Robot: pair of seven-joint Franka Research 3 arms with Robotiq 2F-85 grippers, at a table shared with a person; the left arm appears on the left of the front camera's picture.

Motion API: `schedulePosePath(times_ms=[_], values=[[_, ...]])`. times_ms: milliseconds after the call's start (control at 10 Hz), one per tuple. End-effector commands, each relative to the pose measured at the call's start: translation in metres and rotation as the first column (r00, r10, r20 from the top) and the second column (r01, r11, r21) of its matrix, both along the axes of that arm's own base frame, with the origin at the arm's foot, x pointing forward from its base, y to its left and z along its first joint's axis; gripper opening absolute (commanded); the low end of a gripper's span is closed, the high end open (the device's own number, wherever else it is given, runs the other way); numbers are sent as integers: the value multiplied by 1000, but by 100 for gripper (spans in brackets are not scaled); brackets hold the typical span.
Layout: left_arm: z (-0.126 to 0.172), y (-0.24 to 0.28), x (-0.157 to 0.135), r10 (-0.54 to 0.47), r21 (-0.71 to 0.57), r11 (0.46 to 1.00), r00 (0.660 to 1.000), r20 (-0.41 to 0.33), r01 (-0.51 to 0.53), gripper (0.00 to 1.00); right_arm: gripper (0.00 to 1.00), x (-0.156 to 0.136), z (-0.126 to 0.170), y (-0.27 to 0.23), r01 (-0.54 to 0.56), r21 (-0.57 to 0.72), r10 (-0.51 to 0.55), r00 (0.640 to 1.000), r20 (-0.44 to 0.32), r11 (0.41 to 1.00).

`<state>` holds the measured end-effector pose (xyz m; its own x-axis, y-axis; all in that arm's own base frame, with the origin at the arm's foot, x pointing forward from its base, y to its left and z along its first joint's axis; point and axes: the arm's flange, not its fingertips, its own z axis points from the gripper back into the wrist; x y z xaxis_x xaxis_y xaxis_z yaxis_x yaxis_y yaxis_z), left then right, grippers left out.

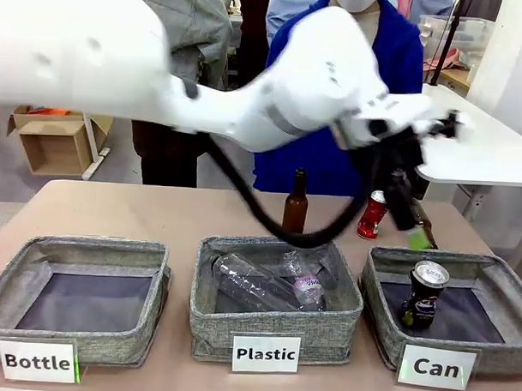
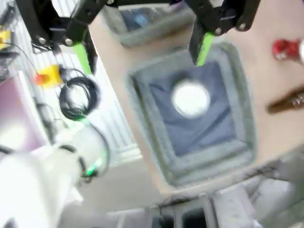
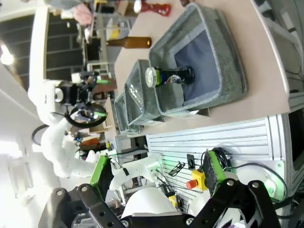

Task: Sort the can waste into the basket.
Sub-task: Pick up the can waste from the table and place it in the right Fabric basket.

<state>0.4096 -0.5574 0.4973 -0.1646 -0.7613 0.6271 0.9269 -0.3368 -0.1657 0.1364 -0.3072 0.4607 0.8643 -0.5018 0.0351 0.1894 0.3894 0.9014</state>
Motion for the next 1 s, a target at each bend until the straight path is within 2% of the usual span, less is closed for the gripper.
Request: schedulePosePath(times_ms=[0,100,200,300,400,500,600,700,900], values=[[17,144,-39,32,-19,999,997,-71,-33,100,100,38,7,35,-43,-25,45,998,42,999],[22,198,-50,79,-22,996,992,-94,-82,100,100,63,12,56,-109,-25,110,992,62,994],[24,261,-55,204,-65,975,973,-104,-211,100,100,93,14,81,-215,-20,216,971,103,976],[26,321,-56,360,-112,921,924,-129,-374,100,100,115,12,105,-315,-15,315,942,119,949],[27,384,-53,503,-155,830,839,-208,-536,100,100,133,8,126,-384,-8,383,918,100,923],[25,447,-50,637,-179,693,710,-301,-698,100,100,145,2,142,-450,7,448,890,81,893],[19,513,-56,706,-177,560,578,-410,-809,100,100,154,-4,153,-481,-1,480,874,74,877],[8,569,-63,743,-124,441,439,-505,-889,100,100,158,-7,156,-505,9,503,861,76,863],[-18,657,-76,745,12,251,186,-641,-968,100,100,163,-9,153,-526,53,520,849,89,849]])
